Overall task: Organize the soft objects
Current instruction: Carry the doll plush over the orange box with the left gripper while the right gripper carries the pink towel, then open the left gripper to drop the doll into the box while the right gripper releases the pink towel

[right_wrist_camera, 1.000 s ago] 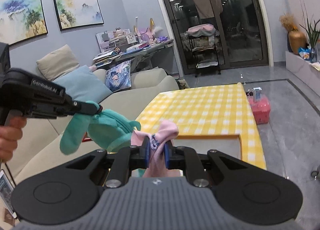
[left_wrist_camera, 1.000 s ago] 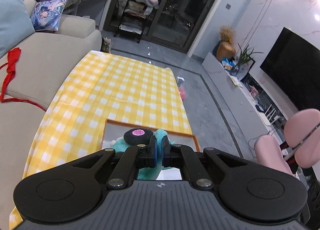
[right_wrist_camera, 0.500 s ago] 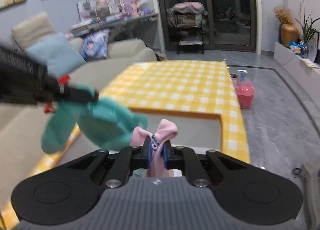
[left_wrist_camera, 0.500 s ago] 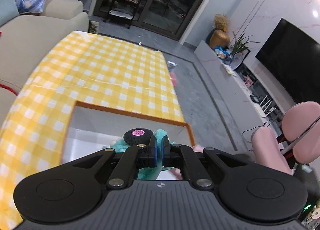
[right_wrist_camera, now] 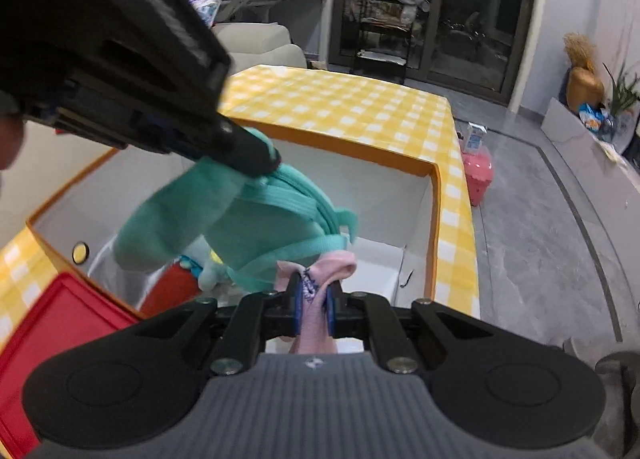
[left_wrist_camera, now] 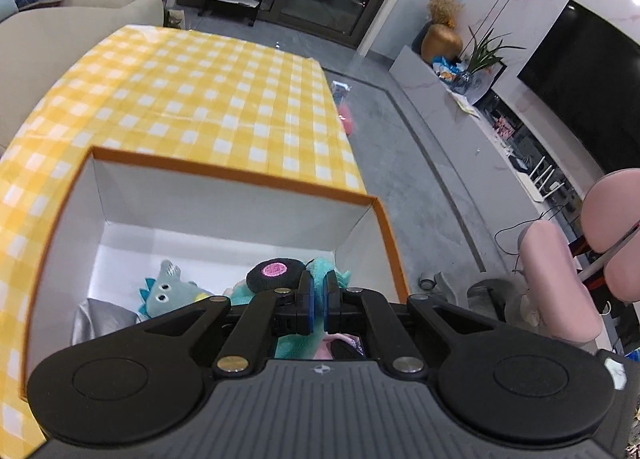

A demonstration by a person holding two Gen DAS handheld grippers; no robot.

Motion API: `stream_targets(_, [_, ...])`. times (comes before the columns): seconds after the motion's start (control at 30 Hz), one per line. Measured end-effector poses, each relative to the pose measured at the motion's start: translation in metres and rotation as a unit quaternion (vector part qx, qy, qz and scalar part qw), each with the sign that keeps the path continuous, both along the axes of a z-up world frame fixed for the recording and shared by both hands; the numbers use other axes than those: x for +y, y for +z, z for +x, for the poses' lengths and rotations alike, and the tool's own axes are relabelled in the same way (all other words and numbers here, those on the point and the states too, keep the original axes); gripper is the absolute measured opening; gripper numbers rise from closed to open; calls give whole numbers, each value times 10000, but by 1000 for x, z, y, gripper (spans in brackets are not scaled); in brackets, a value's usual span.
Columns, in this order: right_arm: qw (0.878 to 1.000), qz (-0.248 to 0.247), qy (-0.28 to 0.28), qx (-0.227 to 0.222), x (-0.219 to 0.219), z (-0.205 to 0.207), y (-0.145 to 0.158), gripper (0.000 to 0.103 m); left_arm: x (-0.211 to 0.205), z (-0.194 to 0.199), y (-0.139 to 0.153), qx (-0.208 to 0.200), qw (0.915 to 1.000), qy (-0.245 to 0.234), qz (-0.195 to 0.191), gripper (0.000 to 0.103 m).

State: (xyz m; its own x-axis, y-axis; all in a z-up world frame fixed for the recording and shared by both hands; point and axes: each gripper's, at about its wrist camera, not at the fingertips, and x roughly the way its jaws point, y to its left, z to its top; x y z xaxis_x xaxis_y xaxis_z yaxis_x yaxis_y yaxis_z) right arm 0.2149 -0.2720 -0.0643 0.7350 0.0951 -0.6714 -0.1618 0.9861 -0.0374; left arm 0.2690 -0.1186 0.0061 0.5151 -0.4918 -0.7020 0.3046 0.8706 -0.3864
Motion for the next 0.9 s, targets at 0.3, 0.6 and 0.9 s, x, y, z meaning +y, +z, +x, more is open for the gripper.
stream_targets(0.3, [9999,122,42,27,-15,2,-10,9,-20,-3,-26,26,9998,179,86,12])
stream_targets(0.6, [9998,181,35,5,-22,1,-9,9,-40,-13,-20,-351,9985,322,271,82])
stream_targets(0.9, [9980,611,-132,-6,-36,6,-8,11,-37,-9,-17,-42,9956,886,293,91])
